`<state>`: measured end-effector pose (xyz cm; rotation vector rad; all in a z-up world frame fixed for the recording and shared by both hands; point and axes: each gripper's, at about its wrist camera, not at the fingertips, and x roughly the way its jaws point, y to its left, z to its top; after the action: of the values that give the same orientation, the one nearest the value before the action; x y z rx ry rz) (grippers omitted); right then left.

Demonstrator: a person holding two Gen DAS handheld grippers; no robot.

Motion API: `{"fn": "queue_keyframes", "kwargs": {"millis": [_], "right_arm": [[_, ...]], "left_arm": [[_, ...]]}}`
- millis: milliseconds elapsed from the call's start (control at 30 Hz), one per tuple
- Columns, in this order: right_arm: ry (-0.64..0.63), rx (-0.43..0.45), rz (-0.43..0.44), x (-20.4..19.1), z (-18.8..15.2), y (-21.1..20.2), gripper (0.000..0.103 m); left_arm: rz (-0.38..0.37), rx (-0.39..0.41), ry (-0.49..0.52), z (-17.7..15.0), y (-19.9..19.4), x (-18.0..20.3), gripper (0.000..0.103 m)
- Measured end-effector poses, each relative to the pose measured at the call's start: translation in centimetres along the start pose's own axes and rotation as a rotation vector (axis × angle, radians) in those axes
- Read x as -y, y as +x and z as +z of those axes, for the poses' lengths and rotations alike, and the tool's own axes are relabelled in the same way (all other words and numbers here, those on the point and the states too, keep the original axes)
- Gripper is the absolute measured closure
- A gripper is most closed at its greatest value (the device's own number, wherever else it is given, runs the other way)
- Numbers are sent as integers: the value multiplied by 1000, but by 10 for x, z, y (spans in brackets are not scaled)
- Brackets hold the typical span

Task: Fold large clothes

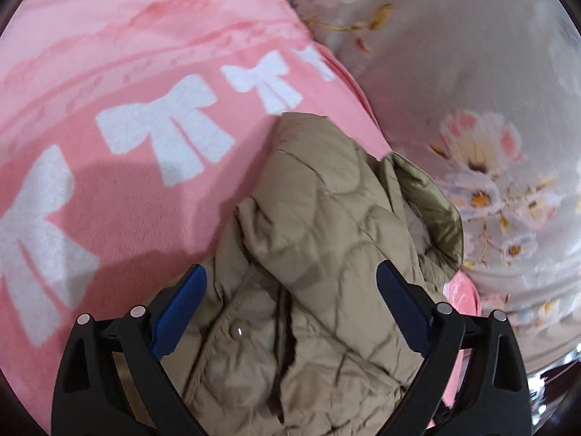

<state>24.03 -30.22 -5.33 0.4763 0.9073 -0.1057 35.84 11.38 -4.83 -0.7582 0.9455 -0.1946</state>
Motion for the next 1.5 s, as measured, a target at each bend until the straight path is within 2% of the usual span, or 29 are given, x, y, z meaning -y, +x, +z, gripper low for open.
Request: {"fn": "queue_keyframes", "kwargs": {"millis": [33,67,200,333,400,467,533,633,700,800,867,967,1000,1100,1133,1200,1300,1433,1500], "right_arm": [[-3,-1,-1,-1,2,-1,98],[-8,17,10,-4,6,-5,99],[-70,102,55,-20,32,-38,101],[-129,180,97,-38,71,-77,101],[-157,220,105,-46,90,-93,101],[-196,253,91,-55,104,-106,101],[-219,266,82,-61,113,-112,101],[-246,271,87,-71,123,-117,101],[-258,280,93,-75,125,-122,101],[-260,299,107,-75,125,-133,102],[-252,313,108,-69,125,-140,102],[-219,307,104,-49,115,-140,102],[-212,295,95,-43,110,-135,102],[-184,217,38,-21,89,-100,102],[-169,170,21,-11,78,-80,102],[-158,110,-20,0,63,-50,102],[-146,41,-55,16,44,-13,102],[-91,-19,-69,36,25,20,103],[-94,-22,-83,38,19,26,103]], "left_arm": [[-4,-5,-15,2,4,-3,12],[-10,-9,-29,4,7,-5,12],[-54,-13,-48,5,9,1,15],[-53,0,-30,3,8,15,15],[-78,-1,-57,1,5,16,15],[-149,2,-69,-3,-6,20,15],[-188,4,-60,-8,-14,28,15],[-179,-55,-35,-12,1,40,15],[-166,-77,-56,-12,13,38,15],[-160,-58,-95,-6,24,30,23],[-134,-28,-114,3,25,23,28],[-75,-10,-90,11,28,15,45],[-45,-6,-63,12,29,15,53],[82,26,58,9,27,19,81],[103,35,76,9,26,20,90],[173,65,132,7,21,21,99],[252,75,200,7,22,19,101],[281,68,226,4,27,14,101],[300,64,246,1,32,14,101]]}}
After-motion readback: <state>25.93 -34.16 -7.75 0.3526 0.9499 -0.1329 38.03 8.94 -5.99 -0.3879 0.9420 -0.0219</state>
